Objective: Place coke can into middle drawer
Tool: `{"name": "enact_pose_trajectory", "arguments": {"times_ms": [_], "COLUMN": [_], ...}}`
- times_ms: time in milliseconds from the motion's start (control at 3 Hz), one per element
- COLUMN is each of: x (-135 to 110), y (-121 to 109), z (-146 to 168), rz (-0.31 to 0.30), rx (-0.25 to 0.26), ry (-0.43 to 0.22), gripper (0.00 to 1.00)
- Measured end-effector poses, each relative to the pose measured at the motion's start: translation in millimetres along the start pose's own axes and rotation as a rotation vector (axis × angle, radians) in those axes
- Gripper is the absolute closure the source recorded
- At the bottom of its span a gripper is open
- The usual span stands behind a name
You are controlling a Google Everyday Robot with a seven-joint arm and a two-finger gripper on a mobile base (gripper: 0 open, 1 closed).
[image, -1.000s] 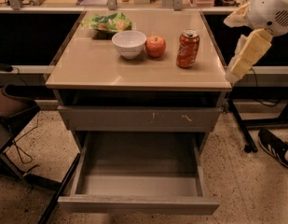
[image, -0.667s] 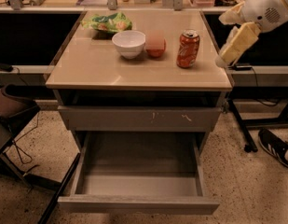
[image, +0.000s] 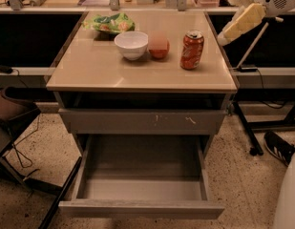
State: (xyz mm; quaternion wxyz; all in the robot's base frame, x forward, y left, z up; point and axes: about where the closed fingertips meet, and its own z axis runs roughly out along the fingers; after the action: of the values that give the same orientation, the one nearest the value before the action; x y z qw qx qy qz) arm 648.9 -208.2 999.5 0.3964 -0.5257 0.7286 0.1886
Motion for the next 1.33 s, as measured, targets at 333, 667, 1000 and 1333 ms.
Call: {"name": "enact_pose_trajectory", "arguments": {"times_ms": [333, 667, 1000, 1333], "x": [9.4, 16.2, 26.6, 27.1], "y": [-13.8, -45.1, -87.4, -88.3], "z": [15.7, 54.6, 101.1, 102.3], "rz": [0.03, 0.072, 0.094, 0.094], "rx": [0.005, 0.02, 0.068, 0.068], "ry": [-0.023, -0.062, -0.102, -0.102], "gripper": [0.0, 0.0, 0.0, 0.0]}}
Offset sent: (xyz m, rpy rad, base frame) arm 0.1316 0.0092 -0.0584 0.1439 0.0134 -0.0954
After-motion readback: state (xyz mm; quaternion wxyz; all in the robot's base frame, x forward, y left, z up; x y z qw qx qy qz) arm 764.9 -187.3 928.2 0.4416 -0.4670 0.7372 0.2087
